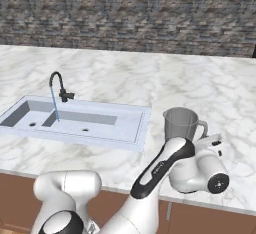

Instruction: Turn on the sink faucet and place the jug under the water for a few seconds to fill it up.

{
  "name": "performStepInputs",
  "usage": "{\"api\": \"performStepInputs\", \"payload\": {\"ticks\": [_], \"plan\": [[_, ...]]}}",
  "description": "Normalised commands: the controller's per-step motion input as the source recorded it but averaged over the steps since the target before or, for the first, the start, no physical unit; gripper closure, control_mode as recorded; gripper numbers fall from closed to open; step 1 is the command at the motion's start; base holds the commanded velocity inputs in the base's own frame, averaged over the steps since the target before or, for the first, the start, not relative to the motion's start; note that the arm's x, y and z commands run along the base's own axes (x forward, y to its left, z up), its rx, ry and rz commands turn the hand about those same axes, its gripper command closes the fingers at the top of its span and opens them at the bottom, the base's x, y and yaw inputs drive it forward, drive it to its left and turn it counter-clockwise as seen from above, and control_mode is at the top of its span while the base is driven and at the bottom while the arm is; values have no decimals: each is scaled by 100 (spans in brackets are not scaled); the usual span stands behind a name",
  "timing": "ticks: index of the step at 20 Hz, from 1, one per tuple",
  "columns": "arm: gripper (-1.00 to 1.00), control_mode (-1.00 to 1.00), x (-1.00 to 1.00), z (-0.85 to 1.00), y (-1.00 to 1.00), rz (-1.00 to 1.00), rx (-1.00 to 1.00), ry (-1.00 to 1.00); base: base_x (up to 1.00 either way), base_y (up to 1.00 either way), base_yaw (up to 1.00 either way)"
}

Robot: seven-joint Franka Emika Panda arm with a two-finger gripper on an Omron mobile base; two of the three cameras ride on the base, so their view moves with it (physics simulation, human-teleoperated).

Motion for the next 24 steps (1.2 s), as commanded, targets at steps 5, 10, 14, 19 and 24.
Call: {"api": "performStepInputs", "payload": {"ticks": [5,10,14,19,24], "plan": [[-100,-100,45,-26,-24,17,0,0,0,0,0],[-100,-100,26,-25,-35,13,0,0,0,0,0],[-100,-100,35,-21,-10,11,0,0,0,0,0],[-100,-100,39,-12,-2,9,0,0,0,0,0],[-100,-100,34,-8,0,7,0,0,0,0,0]]}}
